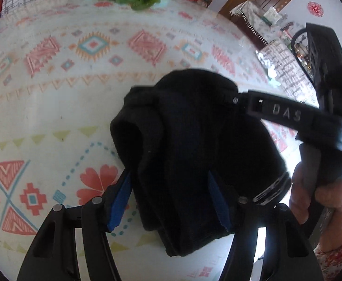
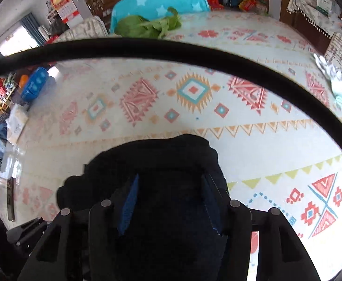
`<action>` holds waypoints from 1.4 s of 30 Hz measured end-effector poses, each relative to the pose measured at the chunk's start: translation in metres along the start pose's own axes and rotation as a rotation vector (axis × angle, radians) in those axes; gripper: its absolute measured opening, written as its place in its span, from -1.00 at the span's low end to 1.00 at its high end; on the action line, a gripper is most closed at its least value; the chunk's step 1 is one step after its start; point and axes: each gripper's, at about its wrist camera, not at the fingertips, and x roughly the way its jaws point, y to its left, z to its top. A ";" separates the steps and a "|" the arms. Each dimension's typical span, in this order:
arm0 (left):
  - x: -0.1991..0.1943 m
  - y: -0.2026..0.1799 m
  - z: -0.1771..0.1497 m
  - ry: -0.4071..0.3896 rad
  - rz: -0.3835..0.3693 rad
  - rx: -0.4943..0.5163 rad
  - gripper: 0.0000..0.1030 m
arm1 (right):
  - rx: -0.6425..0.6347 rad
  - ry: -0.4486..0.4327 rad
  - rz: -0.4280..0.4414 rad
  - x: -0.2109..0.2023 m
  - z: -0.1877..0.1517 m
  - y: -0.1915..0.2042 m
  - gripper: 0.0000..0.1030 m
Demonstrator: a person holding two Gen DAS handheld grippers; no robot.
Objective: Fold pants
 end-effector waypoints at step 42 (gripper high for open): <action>-0.135 -0.141 -0.085 -0.423 0.624 -0.091 0.42 | -0.238 -0.117 0.043 -0.120 -0.133 -0.055 0.58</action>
